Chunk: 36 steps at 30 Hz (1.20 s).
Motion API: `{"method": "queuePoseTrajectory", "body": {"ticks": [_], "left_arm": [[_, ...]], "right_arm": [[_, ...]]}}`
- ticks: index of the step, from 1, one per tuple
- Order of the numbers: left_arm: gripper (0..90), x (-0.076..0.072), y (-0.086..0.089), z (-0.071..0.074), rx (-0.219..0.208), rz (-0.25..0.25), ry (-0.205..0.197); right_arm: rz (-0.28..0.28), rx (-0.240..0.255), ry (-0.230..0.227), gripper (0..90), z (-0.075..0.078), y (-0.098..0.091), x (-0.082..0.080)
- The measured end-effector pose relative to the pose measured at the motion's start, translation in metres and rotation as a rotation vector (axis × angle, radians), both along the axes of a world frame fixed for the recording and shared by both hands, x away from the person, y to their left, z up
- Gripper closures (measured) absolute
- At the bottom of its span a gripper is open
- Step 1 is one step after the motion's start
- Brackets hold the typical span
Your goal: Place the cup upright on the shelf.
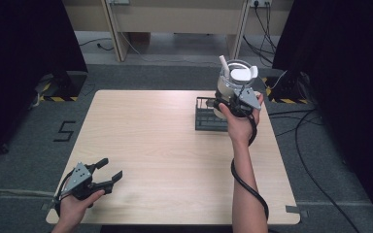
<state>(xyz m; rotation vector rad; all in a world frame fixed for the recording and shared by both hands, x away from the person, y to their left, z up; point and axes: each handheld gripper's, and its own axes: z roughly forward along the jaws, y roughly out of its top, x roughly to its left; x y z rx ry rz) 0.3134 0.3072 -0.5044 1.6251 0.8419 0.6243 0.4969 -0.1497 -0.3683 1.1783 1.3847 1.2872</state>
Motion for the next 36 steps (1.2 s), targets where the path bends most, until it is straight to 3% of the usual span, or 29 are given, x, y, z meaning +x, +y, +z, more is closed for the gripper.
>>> {"method": "queuePoseTrajectory", "body": {"ticks": [18,36], "left_arm": [[22.3,0.001,0.002,-0.001,-0.003,0.008,0.006],[22.3,0.001,0.002,-0.001,-0.004,0.009,0.007]], "right_arm": [[-0.018,-0.024,0.032,10.5,0.002,-0.004,0.028],[-0.032,-0.029,0.093,10.5,-0.016,-0.005,0.051]]}}
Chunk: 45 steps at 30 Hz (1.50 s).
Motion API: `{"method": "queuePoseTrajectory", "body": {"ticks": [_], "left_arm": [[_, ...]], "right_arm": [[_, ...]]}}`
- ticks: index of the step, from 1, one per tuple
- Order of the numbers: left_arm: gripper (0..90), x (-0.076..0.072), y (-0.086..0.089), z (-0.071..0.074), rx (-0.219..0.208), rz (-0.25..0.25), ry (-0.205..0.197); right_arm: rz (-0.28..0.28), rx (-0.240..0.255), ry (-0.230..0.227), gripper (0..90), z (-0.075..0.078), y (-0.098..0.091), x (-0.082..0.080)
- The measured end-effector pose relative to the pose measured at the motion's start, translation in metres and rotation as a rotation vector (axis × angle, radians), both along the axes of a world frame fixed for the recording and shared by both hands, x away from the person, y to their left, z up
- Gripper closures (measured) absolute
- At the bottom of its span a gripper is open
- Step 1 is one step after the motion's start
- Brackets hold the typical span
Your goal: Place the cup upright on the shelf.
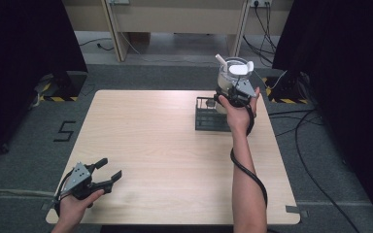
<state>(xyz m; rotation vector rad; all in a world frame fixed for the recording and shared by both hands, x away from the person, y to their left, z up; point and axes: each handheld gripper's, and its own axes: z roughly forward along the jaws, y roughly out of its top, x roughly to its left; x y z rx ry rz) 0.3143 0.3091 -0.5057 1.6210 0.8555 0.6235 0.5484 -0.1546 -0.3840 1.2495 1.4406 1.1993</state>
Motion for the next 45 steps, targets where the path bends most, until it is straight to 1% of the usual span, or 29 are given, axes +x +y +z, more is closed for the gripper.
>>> {"method": "queuePoseTrajectory", "body": {"ticks": [5,6,7,8,10,15,20,22,23,28,32,33,39,42,45], "left_arm": [[22.3,0.0,0.0,0.0,-0.002,0.001,0.0],[22.3,0.0,0.0,0.0,-0.002,0.0,0.0],[22.3,0.0,0.0,0.0,-0.002,0.0,0.001],[22.3,0.0,0.0,0.0,0.0,0.0,0.001],[22.3,0.0,0.0,0.0,0.001,0.0,0.0],[22.3,0.0,0.0,0.0,-0.003,0.001,0.002],[22.3,0.0,0.0,0.0,-0.002,0.001,0.002],[22.3,0.0,0.0,0.0,-0.003,0.0,0.002],[22.3,0.0,0.0,0.0,-0.003,0.0,0.002],[22.3,0.0,0.0,0.0,0.0,-0.004,0.002],[22.3,0.0,-0.001,0.0,0.003,-0.006,0.001],[22.3,-0.001,-0.001,0.0,0.003,-0.007,0.0],[22.3,-0.001,-0.001,0.0,0.005,-0.009,-0.001],[22.2,-0.001,-0.002,0.0,0.007,-0.01,-0.001],[22.2,0.0,-0.002,0.0,0.009,-0.009,-0.003]], "right_arm": [[-0.004,-0.003,0.013,10.5,-0.005,0.0,0.004],[-0.005,-0.006,0.024,10.5,-0.009,0.0,0.006],[-0.005,-0.006,0.024,10.5,-0.009,0.0,0.006],[-0.011,-0.008,0.033,10.4,-0.014,0.0,0.008],[-0.01,-0.007,0.037,10.4,-0.016,0.0,0.008],[-0.014,-0.006,0.064,10.4,-0.03,0.001,0.011],[-0.018,-0.006,0.081,10.4,-0.038,0.002,0.014],[-0.016,-0.004,0.083,10.4,-0.039,0.002,0.014],[-0.019,-0.007,0.076,10.3,-0.04,0.003,0.014],[-0.019,-0.01,0.068,10.2,-0.042,0.004,0.014],[-0.016,0.005,0.052,9.7,-0.046,0.003,0.015],[-0.015,0.016,0.043,9.4,-0.048,0.004,0.015],[-0.009,0.029,0.051,7.4,-0.049,0.003,0.012],[0.0,0.018,0.059,6.8,-0.05,0.002,0.011],[-0.003,0.014,0.063,6.7,-0.05,0.002,0.008]]}}
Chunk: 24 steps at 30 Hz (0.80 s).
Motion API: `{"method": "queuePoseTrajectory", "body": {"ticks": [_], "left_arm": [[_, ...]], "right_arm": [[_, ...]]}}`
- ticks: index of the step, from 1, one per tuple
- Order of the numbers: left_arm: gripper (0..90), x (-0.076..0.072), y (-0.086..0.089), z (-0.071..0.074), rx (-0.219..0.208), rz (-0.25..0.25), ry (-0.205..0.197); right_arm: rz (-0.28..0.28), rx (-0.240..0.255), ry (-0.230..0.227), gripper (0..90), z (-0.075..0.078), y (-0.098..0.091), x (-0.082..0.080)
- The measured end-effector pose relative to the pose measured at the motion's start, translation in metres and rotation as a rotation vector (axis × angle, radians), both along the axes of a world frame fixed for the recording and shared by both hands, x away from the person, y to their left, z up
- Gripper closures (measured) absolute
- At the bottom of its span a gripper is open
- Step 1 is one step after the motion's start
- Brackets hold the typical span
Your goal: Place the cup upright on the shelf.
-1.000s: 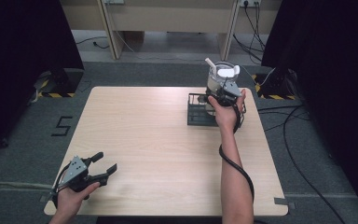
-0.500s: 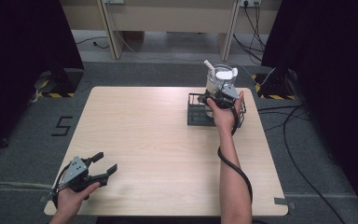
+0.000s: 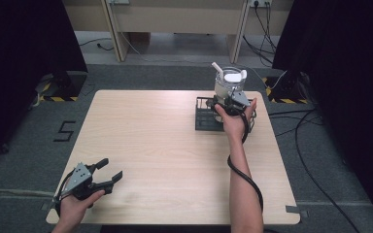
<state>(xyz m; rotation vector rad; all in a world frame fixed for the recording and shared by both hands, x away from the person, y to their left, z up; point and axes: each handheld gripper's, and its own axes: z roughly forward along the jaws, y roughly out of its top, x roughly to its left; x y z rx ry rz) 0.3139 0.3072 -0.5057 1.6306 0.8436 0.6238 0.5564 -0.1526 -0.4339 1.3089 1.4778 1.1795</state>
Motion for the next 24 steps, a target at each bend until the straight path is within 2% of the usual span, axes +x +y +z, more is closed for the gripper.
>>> {"method": "queuePoseTrajectory", "body": {"ticks": [10,24], "left_arm": [[22.2,0.0,0.0,0.001,0.004,-0.003,-0.003],[22.2,-0.001,0.0,0.002,0.007,-0.004,-0.008]], "right_arm": [[-0.001,-0.001,-0.007,6.8,0.007,-0.002,-0.013],[0.007,0.009,0.007,8.1,0.011,-0.004,-0.032]]}}
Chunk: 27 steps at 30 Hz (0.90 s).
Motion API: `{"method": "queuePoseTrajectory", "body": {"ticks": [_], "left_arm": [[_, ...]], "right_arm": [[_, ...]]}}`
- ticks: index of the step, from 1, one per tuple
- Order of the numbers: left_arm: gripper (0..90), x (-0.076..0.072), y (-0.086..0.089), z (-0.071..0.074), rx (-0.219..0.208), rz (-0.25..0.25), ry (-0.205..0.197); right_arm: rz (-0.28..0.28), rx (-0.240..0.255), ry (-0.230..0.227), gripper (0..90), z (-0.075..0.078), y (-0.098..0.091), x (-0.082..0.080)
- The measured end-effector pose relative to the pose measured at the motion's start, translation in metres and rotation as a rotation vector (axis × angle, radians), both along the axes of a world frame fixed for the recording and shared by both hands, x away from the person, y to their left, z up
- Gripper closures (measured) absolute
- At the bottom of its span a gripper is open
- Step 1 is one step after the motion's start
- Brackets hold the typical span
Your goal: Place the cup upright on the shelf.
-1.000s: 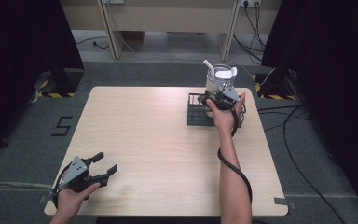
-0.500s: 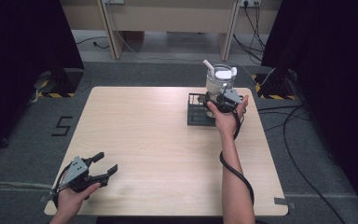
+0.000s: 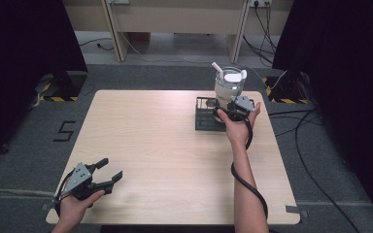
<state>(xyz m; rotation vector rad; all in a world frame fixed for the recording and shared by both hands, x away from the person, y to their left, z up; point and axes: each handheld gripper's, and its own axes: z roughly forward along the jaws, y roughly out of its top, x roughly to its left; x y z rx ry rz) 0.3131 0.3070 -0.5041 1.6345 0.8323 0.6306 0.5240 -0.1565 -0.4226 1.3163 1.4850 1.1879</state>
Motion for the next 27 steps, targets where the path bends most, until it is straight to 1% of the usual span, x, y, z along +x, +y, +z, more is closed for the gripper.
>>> {"method": "queuePoseTrajectory", "body": {"ticks": [2,5,8,15,18,22,27], "left_arm": [[22.2,0.0,0.0,0.0,0.0,-0.001,0.0],[22.2,0.0,-0.001,0.0,0.0,-0.003,0.002],[22.2,-0.001,-0.002,0.0,0.001,-0.002,0.001],[22.1,-0.001,-0.002,0.0,0.002,-0.001,0.001],[22.1,-0.001,-0.002,0.0,0.003,0.0,0.001],[22.1,-0.001,-0.001,0.0,0.008,0.002,0.001],[22.1,-0.001,-0.001,0.0,0.008,0.002,0.001]], "right_arm": [[0.005,-0.004,-0.004,8.3,0.001,-0.001,-0.003],[0.008,-0.003,0.006,8.6,0.0,0.0,-0.007],[0.014,-0.005,0.006,8.7,-0.001,-0.001,-0.012],[0.018,0.002,-0.006,9.1,0.004,-0.004,-0.024],[0.013,-0.003,-0.006,9.2,0.006,-0.008,-0.028],[0.011,0.005,0.002,9.6,0.006,-0.01,-0.034],[0.017,-0.021,0.013,9.9,0.005,-0.011,-0.04]]}}
